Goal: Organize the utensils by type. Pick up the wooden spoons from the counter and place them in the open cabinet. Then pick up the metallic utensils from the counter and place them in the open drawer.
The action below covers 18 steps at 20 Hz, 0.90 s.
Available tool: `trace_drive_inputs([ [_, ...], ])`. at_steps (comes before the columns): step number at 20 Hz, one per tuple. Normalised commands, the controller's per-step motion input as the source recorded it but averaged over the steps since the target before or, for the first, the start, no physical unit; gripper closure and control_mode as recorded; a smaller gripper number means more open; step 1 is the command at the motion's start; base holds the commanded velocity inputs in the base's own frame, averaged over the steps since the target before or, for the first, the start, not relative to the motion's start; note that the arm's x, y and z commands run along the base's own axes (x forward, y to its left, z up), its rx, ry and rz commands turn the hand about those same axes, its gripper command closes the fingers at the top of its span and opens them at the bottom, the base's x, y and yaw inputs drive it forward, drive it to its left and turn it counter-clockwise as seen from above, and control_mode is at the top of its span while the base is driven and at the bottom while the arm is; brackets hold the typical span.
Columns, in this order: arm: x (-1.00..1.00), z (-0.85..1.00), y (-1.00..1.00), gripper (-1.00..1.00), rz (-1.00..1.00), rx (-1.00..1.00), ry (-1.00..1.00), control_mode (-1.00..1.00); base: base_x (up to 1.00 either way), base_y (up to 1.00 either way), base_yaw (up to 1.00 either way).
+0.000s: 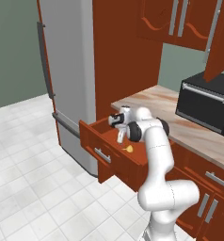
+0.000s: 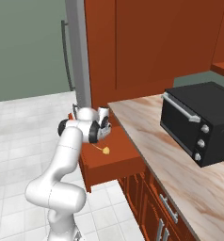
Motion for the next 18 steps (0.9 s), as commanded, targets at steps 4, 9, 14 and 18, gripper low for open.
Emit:
trace_drive_inputs([
  [4, -0.17, 0.48, 0.28, -1.0, -0.01, -0.12, -0.02, -1.0, 0.0, 0.0, 0.0],
  [9, -0.29, 0.5, 0.2, -1.0, -0.07, -0.1, -0.09, -1.0, 0.0, 0.0, 0.0],
  [14, -0.36, 0.61, 0.05, -1.0, -0.13, -0.02, -0.04, -1.0, 0.0, 0.0, 0.0],
  [18, -0.56, 0.49, 0.02, -1.0, -0.15, 0.0, -0.08, -1.0, 0.0, 0.0, 0.0],
])
